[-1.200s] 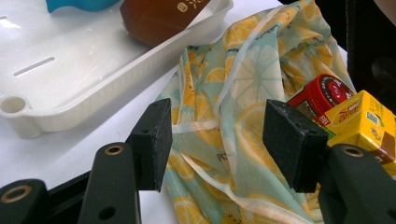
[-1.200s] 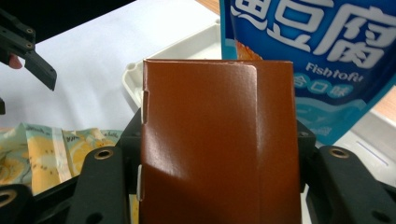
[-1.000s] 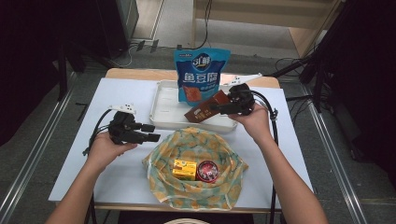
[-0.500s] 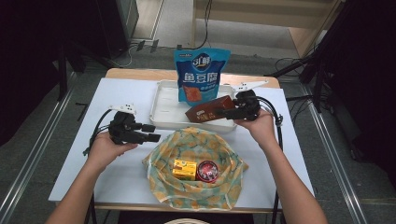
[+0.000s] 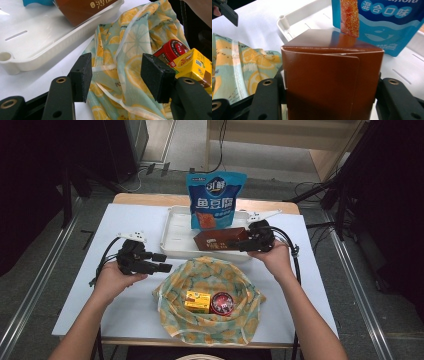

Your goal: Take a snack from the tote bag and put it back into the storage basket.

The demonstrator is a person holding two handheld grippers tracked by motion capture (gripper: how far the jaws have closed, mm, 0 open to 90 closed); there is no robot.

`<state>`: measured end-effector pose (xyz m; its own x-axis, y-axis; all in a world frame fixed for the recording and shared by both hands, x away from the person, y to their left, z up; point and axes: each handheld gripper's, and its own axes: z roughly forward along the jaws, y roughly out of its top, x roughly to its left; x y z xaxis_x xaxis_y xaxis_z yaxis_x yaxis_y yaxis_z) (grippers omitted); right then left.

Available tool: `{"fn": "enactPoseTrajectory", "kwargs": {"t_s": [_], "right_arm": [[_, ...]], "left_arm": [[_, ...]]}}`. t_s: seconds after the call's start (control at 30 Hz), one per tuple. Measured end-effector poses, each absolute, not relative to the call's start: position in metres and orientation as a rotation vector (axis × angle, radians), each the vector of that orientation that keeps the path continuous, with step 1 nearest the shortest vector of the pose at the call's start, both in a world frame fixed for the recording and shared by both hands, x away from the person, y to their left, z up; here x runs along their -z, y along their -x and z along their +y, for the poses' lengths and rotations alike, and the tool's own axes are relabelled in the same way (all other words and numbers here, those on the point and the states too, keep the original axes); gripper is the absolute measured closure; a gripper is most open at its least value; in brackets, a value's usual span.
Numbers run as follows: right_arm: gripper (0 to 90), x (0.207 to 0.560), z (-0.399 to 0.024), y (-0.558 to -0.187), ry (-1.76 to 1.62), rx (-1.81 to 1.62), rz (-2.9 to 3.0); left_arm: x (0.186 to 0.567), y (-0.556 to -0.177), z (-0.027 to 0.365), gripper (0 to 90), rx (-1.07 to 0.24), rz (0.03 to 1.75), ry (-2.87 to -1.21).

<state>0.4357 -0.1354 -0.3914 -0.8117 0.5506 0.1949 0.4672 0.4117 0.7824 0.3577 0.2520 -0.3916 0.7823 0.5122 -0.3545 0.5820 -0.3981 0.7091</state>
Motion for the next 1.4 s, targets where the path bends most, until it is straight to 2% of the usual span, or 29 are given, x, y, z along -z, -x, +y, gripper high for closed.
{"fn": "enactPoseTrajectory", "kwargs": {"t_s": [1.4], "right_arm": [[43.6,0.430,-0.094,-0.466,-0.907,-1.310,2.650]], "left_arm": [[0.393,-0.358,0.250,43.1,0.099,0.807,-2.088]]}}
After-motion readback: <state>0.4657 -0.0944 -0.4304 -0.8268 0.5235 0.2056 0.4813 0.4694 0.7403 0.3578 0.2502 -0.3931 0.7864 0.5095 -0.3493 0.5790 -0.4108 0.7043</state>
